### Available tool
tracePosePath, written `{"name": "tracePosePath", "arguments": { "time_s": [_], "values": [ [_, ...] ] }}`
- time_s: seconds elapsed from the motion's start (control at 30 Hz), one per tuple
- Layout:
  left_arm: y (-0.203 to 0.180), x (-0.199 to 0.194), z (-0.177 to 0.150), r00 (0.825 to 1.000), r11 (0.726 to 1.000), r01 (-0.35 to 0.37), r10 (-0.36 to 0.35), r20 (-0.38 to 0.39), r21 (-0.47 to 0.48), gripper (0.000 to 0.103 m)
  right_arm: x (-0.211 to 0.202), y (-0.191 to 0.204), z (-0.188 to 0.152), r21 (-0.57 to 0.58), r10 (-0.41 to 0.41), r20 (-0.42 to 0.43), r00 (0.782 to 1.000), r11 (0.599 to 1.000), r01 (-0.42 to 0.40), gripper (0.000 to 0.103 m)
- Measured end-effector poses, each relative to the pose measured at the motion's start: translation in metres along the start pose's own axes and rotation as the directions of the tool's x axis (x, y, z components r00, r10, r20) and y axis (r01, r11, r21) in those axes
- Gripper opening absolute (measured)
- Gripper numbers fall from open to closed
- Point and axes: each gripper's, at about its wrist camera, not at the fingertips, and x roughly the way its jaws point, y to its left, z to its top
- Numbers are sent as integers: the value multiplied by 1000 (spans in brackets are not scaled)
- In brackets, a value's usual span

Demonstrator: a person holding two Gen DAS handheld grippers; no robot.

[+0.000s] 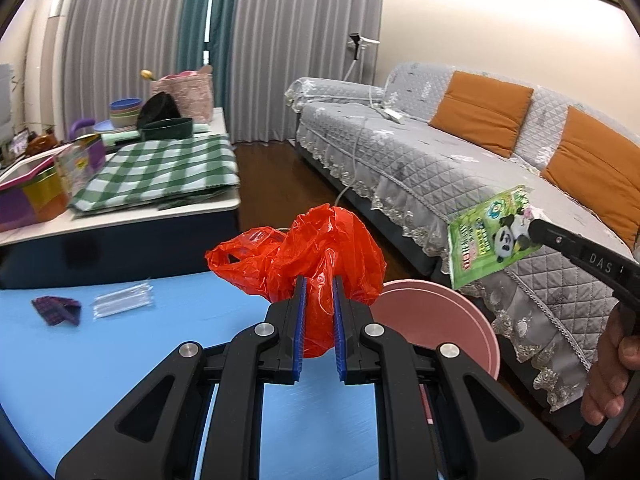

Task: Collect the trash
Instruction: 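Carry the orange-red bag and panda packet over the pink bin and open both tools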

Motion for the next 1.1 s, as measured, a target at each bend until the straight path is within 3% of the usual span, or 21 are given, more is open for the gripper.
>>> {"name": "tracePosePath", "arguments": {
  "time_s": [0.47,0.93,1.03,1.1],
  "values": [
    [-52,34,-3,991,988,128,-125,-35,82,12,18,-16,-7,26,-10,-35,999,1000,11,0],
    [-83,68,-28,968,961,220,-194,-161,167,15,26,-27,-8,46,-64,-44,997,997,66,3],
    [-86,70,-33,963,958,227,-193,-191,176,23,27,-32,-7,67,-70,-56,996,995,74,18],
    [-84,64,-34,964,960,222,-189,-186,172,23,25,-33,-8,80,-82,-58,995,993,87,49]
  ]
}}
